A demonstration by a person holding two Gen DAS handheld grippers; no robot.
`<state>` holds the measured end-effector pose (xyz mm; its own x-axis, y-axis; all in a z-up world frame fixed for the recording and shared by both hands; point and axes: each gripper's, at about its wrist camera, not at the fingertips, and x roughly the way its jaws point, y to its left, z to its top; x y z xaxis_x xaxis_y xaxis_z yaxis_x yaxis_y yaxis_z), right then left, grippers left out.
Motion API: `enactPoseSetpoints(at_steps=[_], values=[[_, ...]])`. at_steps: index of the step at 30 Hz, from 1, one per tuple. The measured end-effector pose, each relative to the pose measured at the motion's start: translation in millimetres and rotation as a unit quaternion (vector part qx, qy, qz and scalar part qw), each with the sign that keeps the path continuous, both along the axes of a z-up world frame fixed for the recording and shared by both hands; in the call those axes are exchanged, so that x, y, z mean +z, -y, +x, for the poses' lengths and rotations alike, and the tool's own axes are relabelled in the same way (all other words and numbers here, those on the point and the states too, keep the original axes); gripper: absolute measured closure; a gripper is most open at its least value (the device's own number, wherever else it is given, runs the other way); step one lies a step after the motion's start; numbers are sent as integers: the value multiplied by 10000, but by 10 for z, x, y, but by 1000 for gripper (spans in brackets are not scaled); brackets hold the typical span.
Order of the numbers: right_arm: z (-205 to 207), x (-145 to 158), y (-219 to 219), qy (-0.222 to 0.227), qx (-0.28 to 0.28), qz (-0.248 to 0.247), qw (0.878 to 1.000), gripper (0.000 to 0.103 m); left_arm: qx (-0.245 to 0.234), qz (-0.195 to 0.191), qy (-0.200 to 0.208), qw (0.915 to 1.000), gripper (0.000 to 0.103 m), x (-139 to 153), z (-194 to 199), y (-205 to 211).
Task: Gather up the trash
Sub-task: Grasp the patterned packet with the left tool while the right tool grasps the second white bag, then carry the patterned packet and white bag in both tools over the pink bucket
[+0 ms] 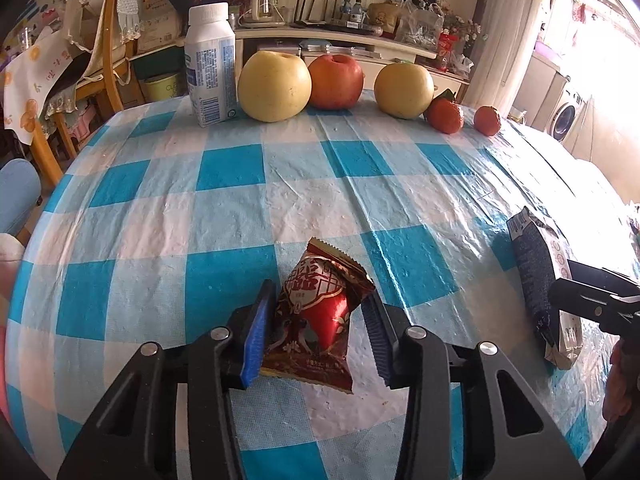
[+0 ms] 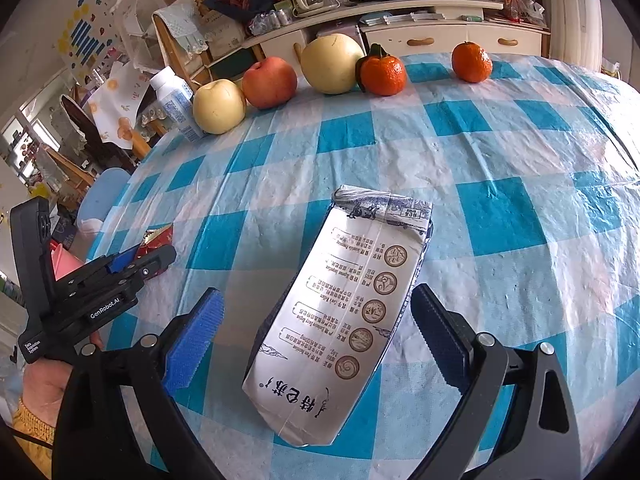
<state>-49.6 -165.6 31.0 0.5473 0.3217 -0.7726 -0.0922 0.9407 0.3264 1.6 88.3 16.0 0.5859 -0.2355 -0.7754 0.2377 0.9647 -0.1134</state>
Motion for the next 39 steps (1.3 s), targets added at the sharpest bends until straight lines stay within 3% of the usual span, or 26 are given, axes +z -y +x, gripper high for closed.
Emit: enactPoseSetpoints(at_steps=[13, 17, 23, 39], values=[[22, -76, -67, 71, 25, -378, 9993, 8, 93, -151, 128, 9998, 67, 82, -137, -83], [18, -70, -71, 225, 9, -598, 9980, 28, 81, -218, 163, 9996, 67, 126, -177, -122], [10, -57, -73, 398, 49, -629, 9972, 44, 148, -271, 252, 9992, 67, 220, -241, -247], [-38, -10, -230, 626, 267, -544, 9962, 46, 443, -362, 549, 9969, 66, 494, -407, -623]])
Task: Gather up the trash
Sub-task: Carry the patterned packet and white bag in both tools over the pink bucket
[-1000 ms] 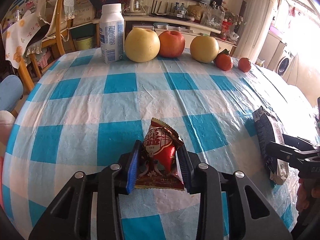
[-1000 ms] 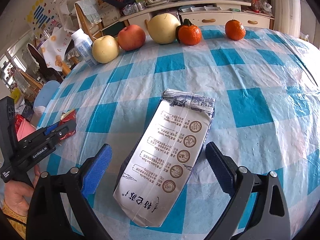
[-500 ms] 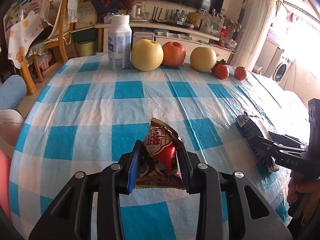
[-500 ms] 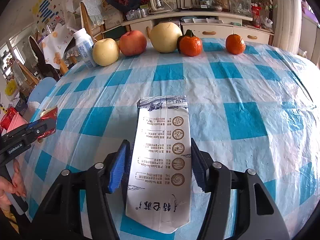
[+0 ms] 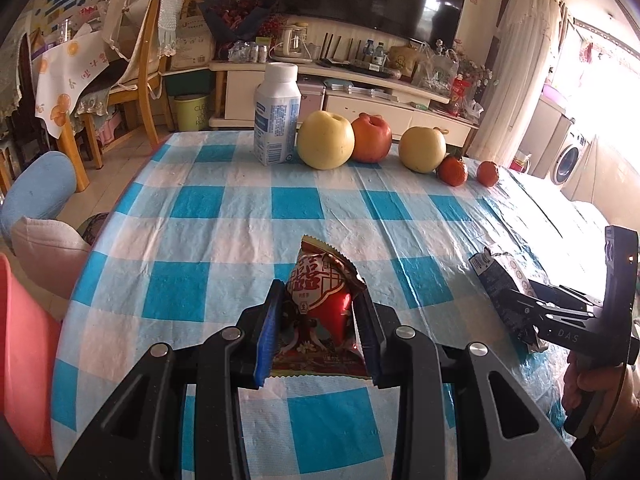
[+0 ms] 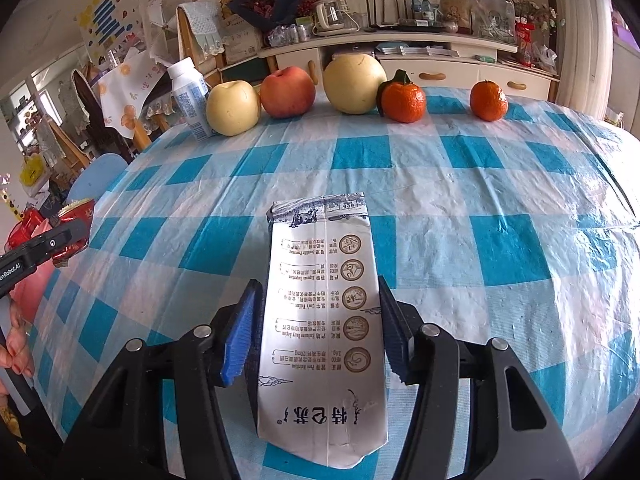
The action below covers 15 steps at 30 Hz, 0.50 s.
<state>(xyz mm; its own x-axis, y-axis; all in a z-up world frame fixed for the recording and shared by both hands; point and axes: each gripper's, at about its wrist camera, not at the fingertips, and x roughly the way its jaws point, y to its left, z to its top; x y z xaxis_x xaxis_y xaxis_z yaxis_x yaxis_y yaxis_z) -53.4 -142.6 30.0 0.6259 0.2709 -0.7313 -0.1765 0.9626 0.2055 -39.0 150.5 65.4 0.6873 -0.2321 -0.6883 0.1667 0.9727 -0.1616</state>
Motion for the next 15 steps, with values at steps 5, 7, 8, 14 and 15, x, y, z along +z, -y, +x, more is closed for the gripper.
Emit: enactPoseSetpoints(at_steps=[5, 7, 8, 14, 15], values=[[-58, 80, -126, 90, 153, 53, 9998, 46, 115, -40, 54, 9999, 66, 62, -30, -108], [-79, 110, -174, 123, 203, 105, 9997, 46, 171, -38, 70, 9998, 66, 88, -41, -155], [-86, 123, -201, 132, 226, 127, 9996, 46, 194, -33, 80, 9998, 66, 99, -46, -171], [-121, 160, -387, 68, 397, 384, 9984, 46, 405, 43, 158, 9990, 66, 182, -85, -327], [-130, 172, -429, 63, 431, 411, 9982, 46, 451, 47, 180, 9988, 66, 200, -92, -364]])
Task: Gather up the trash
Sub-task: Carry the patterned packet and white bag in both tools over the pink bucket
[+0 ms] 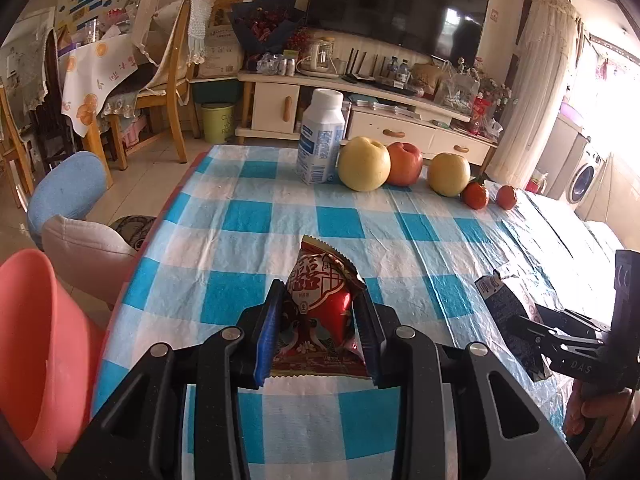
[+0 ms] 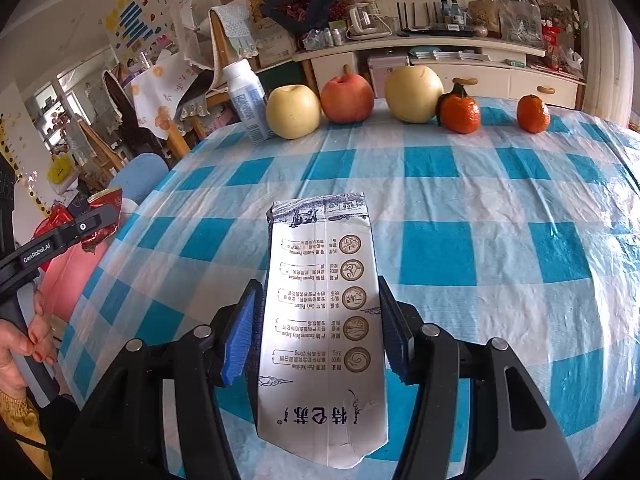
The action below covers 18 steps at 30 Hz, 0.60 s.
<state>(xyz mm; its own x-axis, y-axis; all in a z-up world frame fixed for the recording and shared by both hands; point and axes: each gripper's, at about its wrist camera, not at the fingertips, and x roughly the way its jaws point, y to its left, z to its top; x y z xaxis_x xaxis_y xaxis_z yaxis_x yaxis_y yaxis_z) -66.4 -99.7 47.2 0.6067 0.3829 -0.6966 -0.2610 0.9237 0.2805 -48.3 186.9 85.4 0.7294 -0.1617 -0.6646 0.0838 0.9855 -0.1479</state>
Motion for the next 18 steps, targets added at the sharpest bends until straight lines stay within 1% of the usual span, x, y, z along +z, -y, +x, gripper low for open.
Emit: enactPoseSetpoints(at_steps=[4, 9, 18], values=[[-36, 51, -182, -19, 156, 117, 9998, 46, 200, 117, 105, 9997, 66, 76, -45, -136], [-71, 155, -436, 18, 348, 197, 9992, 46, 439, 170, 222, 9986, 66, 171, -103, -330], [-108, 398, -954, 191, 714, 202, 9971, 46, 800, 152, 391, 9959, 66, 310, -252, -693]])
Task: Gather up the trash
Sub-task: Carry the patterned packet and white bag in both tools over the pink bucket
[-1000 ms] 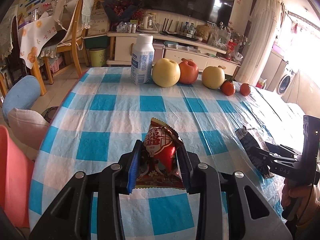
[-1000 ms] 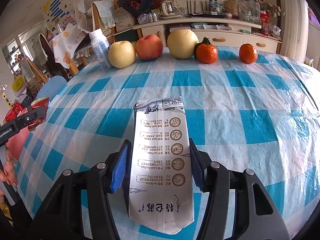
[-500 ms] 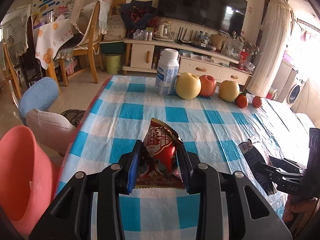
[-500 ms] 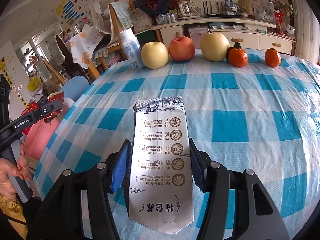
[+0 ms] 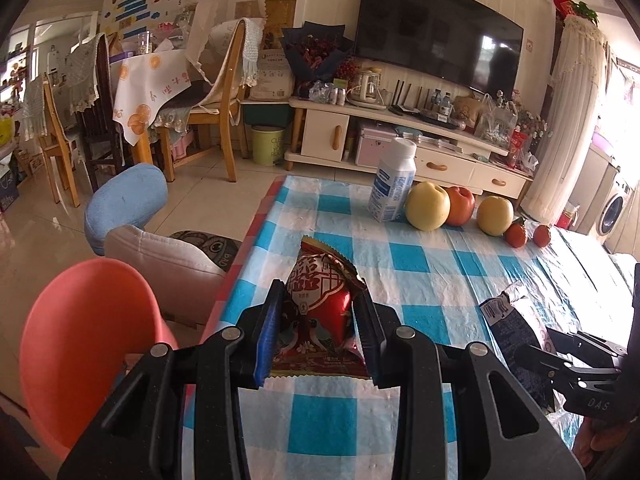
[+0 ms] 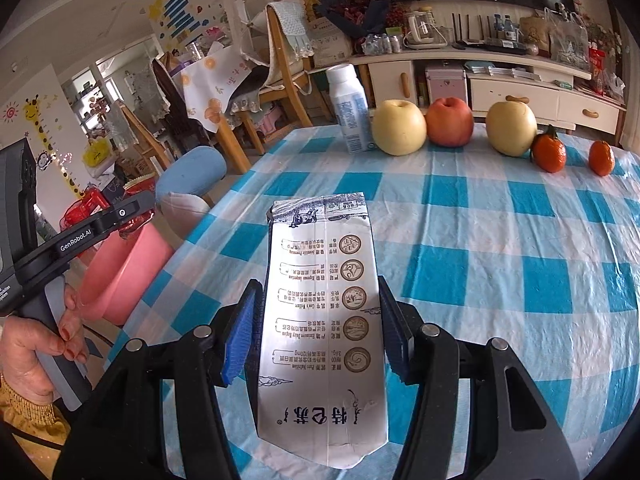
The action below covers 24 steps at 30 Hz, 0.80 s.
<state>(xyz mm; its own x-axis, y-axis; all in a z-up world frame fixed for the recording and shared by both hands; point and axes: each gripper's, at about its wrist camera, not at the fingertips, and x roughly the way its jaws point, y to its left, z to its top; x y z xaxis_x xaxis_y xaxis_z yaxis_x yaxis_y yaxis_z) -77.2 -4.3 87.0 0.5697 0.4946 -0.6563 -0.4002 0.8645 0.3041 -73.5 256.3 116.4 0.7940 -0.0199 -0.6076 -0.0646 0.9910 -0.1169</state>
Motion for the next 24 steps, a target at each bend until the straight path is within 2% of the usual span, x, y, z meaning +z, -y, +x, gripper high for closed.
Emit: enactPoseSetpoints(at_steps=[13, 24], values=[[-20, 356, -911, 318, 725, -33, 9969, 46, 734, -114, 147, 9971, 66, 102, -240, -636], [-40, 543, -1803, 533, 1421, -69, 9884, 46, 1515, -315, 58, 9879, 66, 73, -369, -1245]])
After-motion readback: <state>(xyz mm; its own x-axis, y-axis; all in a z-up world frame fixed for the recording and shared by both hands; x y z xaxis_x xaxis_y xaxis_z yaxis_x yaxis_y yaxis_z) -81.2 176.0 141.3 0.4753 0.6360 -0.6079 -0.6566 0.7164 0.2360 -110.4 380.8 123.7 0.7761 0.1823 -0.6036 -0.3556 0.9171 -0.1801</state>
